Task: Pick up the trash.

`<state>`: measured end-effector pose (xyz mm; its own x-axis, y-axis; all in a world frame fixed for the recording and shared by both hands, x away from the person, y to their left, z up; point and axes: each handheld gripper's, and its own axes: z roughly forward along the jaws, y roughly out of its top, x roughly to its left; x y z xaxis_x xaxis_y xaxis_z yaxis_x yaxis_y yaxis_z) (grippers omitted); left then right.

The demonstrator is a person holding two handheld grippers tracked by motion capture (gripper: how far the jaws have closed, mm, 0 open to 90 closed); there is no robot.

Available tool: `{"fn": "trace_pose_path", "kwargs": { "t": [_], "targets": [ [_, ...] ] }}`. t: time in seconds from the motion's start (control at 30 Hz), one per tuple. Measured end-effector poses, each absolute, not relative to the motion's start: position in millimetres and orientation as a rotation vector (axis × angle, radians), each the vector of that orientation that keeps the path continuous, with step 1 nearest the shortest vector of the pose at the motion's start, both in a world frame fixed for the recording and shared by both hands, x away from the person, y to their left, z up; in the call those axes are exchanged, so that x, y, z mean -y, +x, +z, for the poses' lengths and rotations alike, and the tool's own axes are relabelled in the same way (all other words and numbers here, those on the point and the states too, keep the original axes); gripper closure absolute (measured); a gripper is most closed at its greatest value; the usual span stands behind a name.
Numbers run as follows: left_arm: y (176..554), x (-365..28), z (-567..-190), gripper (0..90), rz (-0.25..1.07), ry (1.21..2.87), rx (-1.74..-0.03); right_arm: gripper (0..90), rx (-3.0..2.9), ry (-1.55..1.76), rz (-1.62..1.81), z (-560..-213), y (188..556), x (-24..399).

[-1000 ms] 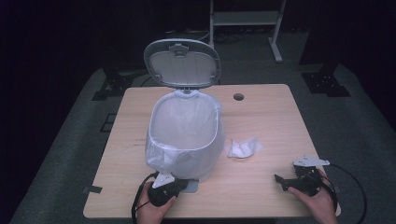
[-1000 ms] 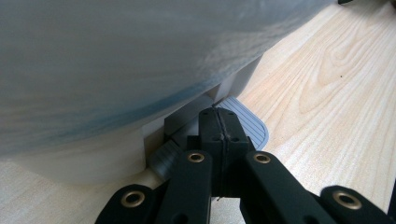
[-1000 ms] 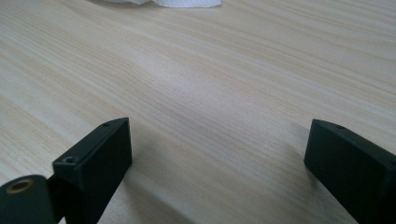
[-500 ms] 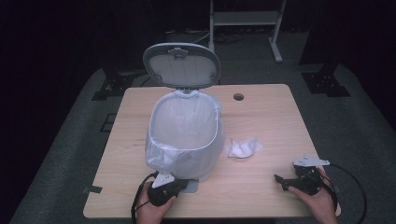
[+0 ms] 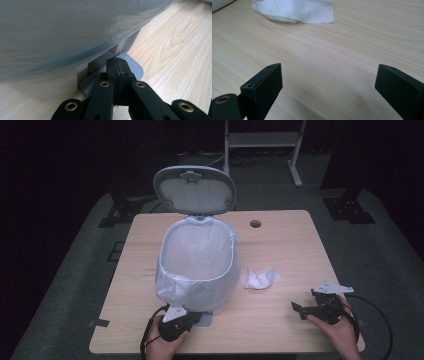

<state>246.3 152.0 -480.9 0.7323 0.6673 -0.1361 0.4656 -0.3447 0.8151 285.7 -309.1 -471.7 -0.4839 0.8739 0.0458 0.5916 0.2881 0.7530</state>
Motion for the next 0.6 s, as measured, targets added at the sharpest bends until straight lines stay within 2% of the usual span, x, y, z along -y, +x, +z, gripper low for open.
{"fn": "trace_pose_path", "kwargs": {
  "t": [0.6],
  "targets": [
    [246.4,-152.1,-480.9,90.0,0.285,2.015,-0.844,6.3,-2.182,1.296,1.090,-454.4,303.3,293.5]
  ]
}}
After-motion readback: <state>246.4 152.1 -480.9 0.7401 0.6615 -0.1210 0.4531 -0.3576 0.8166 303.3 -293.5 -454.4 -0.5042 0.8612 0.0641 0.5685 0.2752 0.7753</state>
